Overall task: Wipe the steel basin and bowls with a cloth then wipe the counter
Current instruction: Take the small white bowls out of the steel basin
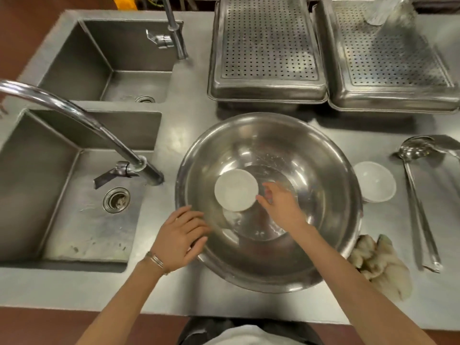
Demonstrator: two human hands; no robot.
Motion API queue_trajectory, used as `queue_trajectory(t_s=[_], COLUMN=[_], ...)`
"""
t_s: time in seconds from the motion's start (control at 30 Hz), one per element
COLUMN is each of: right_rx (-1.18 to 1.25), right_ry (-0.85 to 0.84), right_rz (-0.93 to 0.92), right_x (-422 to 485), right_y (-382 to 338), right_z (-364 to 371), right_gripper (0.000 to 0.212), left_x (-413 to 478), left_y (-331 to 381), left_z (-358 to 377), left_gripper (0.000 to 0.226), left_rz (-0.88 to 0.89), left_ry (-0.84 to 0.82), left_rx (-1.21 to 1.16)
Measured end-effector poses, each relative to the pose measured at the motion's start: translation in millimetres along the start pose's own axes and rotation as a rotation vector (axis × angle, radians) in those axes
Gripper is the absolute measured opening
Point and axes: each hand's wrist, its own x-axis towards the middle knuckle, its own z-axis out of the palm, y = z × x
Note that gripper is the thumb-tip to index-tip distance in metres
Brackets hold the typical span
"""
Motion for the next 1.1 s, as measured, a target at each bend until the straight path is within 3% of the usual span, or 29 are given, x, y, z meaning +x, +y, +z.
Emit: queue_trajectory(t_s=[0.23, 0.37, 0.6, 0.83, 1.1], right_rx=[0.186, 0.491, 0.598, 0.716, 0.769], right_ry=[-0.038, -0.014, 0.102, 0.26, 0.441], right_rz=[0.171, 0.28, 0.282, 0.158, 0.288], right_x=[7.8, 8.1, -28.9, -81.5, -129.7], right_y=[-15.5, -20.4, -16.4, 23.3, 135.8], right_z=[34.1, 37.0, -1.4, -79.4, -150.2], right_gripper=[0.058, 0.054, 0.053, 0.051, 0.05], left_x=[-1.0, -0.1, -3.2, 23.1, 80.9], left_y=[-7.2, -8.8, 8.3, 104.0, 226.8], left_z=[12.7, 14.6, 11.1, 18.1, 62.6], left_gripper=[0.032, 0.034, 0.03, 0.037, 0.059], left_rz=[0.054, 0.06, -0.041, -0.015, -0.015], left_ry=[0.103, 0.125, 0.087, -0.033, -0.074], left_rx=[-0.093, -0.115, -0.113, -0.16, -0.089])
